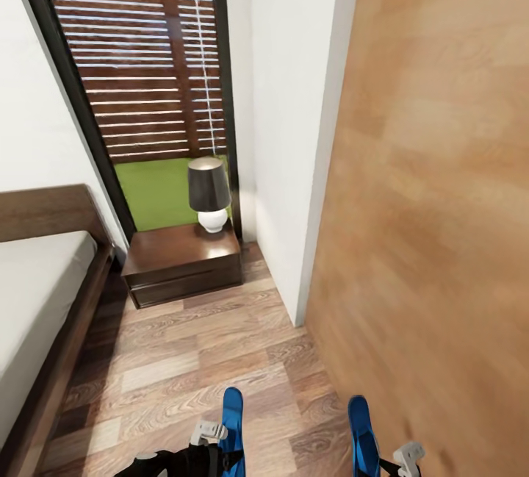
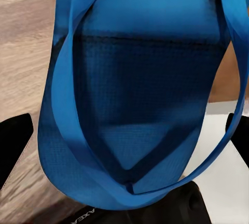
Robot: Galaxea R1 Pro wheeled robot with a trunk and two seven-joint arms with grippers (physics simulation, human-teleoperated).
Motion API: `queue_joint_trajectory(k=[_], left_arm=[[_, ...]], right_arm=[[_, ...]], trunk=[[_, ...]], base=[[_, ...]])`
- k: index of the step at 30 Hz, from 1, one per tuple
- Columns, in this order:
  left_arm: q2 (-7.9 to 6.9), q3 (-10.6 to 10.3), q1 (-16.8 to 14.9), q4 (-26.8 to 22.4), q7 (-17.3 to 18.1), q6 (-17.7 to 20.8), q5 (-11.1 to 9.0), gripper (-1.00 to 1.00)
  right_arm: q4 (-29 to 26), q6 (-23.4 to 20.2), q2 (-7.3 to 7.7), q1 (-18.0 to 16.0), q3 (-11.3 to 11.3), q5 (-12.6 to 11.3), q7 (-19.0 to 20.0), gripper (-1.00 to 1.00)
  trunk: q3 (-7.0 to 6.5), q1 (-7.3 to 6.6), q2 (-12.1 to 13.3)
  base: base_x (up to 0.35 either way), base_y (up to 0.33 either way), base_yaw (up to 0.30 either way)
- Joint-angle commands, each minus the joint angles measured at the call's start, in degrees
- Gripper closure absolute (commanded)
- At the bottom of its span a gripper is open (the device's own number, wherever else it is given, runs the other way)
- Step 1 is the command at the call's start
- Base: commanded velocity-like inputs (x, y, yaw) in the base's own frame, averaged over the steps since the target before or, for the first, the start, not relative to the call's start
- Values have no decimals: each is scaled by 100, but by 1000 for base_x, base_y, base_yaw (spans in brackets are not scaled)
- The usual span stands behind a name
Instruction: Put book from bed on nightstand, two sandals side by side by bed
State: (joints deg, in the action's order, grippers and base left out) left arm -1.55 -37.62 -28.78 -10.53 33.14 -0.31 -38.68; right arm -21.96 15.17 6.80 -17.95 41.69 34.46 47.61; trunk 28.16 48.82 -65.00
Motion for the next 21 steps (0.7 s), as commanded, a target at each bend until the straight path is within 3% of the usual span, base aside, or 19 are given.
queue_joint_trajectory(k=[1,15,21], left_arm=[[-3,-41,-5,-2,8,-4,-50,100],[-3,-40,-5,-2,8,-4,-52,100],[-3,-40,-5,-2,8,-4,-52,100]], right_arm=[[-1,30,-3,-7,50,52,30,100],[-1,30,-3,-7,50,52,29,100],[-1,30,-3,-7,50,52,29,100]], trunk=[[5,3,-3],[5,3,-3],[5,3,-3]], base=[[270,-36,0],[257,-6,0],[253,110,0]])
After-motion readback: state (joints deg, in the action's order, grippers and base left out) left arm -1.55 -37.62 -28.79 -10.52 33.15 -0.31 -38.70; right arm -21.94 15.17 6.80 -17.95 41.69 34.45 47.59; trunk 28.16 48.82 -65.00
